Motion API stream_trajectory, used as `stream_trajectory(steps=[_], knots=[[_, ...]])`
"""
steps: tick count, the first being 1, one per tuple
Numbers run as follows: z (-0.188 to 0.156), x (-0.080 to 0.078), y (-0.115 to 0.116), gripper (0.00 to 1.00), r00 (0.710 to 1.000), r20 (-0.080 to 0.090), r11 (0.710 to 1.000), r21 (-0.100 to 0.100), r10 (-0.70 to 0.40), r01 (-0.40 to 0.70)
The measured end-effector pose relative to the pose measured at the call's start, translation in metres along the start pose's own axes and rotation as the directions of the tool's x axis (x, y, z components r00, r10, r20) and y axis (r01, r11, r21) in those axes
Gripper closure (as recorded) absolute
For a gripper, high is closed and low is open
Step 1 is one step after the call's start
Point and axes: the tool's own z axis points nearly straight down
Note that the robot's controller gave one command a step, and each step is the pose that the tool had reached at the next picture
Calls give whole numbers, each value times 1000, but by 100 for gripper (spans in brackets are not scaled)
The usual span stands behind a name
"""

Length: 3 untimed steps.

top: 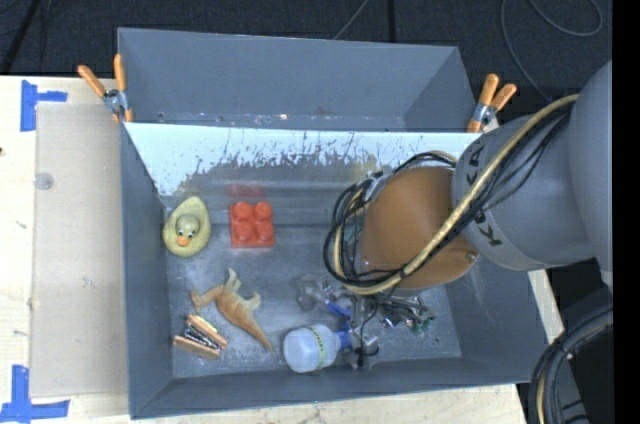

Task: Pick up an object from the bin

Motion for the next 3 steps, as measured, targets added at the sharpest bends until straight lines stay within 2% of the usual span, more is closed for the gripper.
stream_trajectory(steps=[1,2,3], knots=[[-1,17,9,100,997,4,997,0,-80,80],[-1,17,9,100,997,4,997,0,-79,79],[0,9,10,100,994,0,994,-1,-108,108]])
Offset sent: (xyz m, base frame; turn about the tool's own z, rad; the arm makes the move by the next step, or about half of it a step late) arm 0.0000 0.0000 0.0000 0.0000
